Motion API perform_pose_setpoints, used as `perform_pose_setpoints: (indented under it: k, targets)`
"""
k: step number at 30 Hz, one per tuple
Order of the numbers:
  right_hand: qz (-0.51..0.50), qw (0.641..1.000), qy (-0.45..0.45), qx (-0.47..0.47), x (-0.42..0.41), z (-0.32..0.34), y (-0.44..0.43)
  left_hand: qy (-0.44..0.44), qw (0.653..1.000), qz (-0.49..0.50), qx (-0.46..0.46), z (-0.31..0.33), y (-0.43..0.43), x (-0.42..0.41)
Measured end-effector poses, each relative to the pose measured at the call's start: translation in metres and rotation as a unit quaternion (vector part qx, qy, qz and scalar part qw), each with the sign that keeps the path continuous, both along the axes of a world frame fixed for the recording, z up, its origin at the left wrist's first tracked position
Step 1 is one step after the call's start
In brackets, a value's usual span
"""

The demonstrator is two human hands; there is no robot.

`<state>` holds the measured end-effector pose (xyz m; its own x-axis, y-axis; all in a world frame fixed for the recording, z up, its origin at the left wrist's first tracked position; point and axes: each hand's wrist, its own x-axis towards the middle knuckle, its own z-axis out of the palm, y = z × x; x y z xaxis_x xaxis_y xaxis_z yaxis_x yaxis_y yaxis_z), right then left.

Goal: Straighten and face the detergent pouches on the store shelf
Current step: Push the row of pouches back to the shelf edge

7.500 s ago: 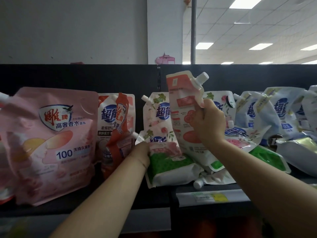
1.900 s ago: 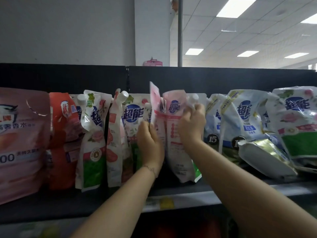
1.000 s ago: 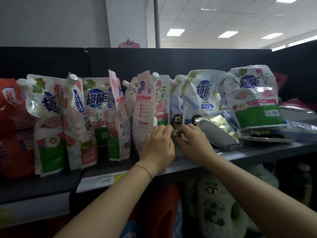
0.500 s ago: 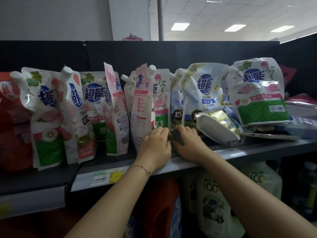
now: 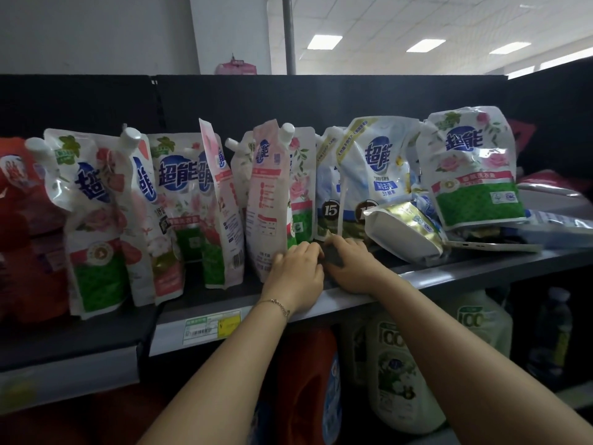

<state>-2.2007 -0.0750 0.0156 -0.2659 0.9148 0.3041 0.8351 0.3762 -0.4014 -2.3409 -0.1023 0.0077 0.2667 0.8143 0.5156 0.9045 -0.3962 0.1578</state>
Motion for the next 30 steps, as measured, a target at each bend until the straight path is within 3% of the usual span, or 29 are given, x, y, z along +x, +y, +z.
perform_pose_setpoints:
  k: [23,27,30]
  targets:
    - [0.005,0.999,0.053,0.008,0.002,-0.003,-0.005,-0.033,0.999,-0.003,0.009,0.002,-0.008,0.003]
    - [0.052,0.993,0.098,0.03,0.012,0.002,-0.004,0.008,1.0,-0.003,0.022,0.008,-0.015,0.007]
    - [0.085,0.986,0.14,0.016,0.022,0.016,-0.001,0.11,0.992,-0.003,0.061,0.018,-0.013,0.017]
